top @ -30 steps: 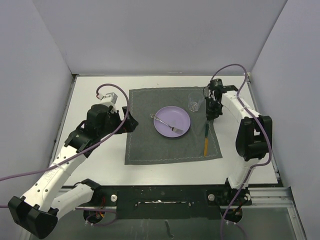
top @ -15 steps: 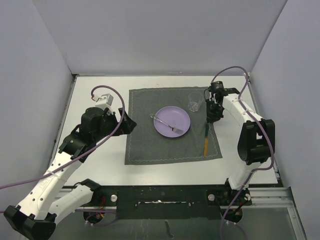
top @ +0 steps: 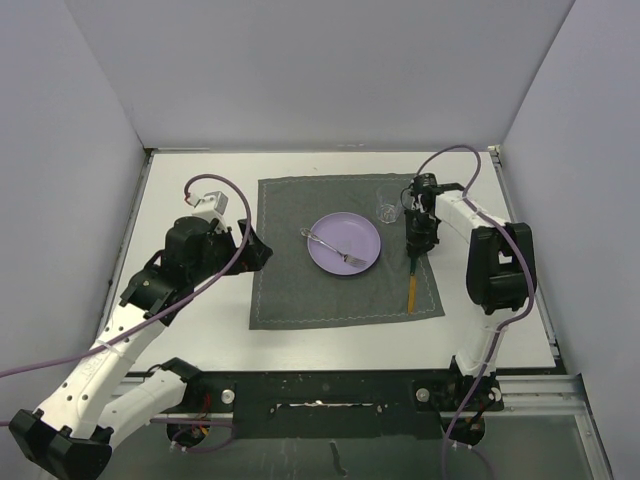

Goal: Set the dinner table for one person
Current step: Adjust the knife on the napkin.

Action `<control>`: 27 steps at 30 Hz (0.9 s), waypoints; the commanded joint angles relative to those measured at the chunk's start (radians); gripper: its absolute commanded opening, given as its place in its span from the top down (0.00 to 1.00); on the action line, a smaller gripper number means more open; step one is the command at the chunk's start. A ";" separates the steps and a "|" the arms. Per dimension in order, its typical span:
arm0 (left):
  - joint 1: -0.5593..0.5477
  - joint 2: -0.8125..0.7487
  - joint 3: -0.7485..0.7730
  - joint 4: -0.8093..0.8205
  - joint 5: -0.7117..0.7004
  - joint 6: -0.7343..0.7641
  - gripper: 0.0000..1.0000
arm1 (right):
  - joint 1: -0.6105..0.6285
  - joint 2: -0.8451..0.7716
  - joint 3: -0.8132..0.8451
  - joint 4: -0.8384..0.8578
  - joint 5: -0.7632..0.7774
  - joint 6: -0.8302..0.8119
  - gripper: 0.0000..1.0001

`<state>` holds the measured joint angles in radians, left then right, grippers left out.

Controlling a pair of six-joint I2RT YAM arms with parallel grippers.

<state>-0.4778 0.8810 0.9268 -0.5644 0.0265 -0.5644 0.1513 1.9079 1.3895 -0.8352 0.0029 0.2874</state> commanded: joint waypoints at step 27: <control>0.024 0.017 -0.007 0.025 -0.014 0.038 0.14 | -0.042 0.131 0.011 0.094 -0.038 -0.004 0.78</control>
<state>-0.4656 0.9009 0.9184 -0.5659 0.0158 -0.5411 0.1123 1.9842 1.3911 -0.7921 -0.0200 0.2874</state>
